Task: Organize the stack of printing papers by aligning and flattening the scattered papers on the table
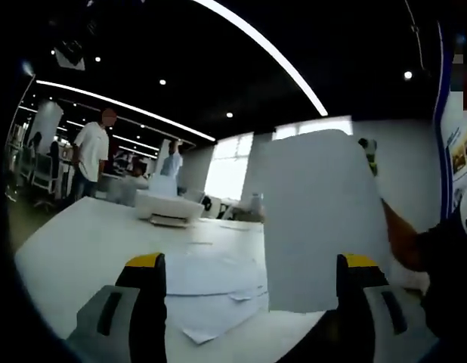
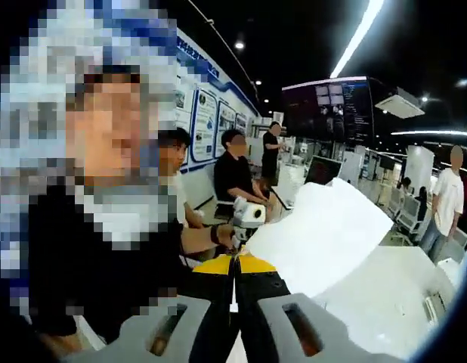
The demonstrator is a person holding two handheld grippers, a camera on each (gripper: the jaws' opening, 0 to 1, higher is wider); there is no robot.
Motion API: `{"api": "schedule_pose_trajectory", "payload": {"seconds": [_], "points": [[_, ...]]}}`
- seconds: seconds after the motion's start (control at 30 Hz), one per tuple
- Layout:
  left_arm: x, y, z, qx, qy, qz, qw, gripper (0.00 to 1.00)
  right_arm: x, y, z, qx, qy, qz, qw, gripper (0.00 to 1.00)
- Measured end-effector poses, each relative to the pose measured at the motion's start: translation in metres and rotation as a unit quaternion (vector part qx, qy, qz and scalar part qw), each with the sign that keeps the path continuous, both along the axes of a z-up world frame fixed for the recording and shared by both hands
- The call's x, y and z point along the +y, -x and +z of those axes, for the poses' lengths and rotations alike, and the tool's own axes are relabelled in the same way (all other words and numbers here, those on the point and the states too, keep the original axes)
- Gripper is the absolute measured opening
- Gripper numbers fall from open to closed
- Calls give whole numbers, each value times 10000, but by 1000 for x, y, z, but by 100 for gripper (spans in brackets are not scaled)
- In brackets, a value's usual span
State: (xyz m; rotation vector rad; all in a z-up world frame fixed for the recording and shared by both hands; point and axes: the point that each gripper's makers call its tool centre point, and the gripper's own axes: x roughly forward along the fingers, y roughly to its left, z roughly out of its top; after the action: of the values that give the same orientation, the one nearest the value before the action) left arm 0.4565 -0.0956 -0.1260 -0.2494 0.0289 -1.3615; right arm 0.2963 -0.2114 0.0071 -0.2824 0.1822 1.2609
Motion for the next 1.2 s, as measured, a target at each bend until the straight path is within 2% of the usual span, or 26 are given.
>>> {"api": "schedule_pose_trajectory", "payload": {"seconds": [0.1,0.23,0.33,0.43,0.63,0.7,0.83,1.2], "points": [[-2,-2,-1,-3,42,6,10000,95,-8,-3,4,-23,17,-137,9999,0],[-9,0,2,35,69,-45,10000,95,-12,-4,2,-46,222,-316,9992,0],[-12,6,5,-40,34,-141,9999,95,-11,-1,-6,-24,550,-400,9977,0],[-14,7,7,-114,41,-172,9998,95,-19,-4,-15,-79,1019,-581,9931,0],[-19,4,12,-162,139,-153,9997,94,-15,-7,-27,-112,1305,-683,9890,0],[-23,6,13,-188,162,-177,9995,94,-15,-8,-34,-127,1593,-775,9841,0],[-30,10,18,-217,193,-259,9992,94,-10,-8,-38,-246,1877,-874,9780,0],[-42,12,21,-305,185,-416,9985,93,-8,1,-36,-516,2216,-918,9694,0]]}}
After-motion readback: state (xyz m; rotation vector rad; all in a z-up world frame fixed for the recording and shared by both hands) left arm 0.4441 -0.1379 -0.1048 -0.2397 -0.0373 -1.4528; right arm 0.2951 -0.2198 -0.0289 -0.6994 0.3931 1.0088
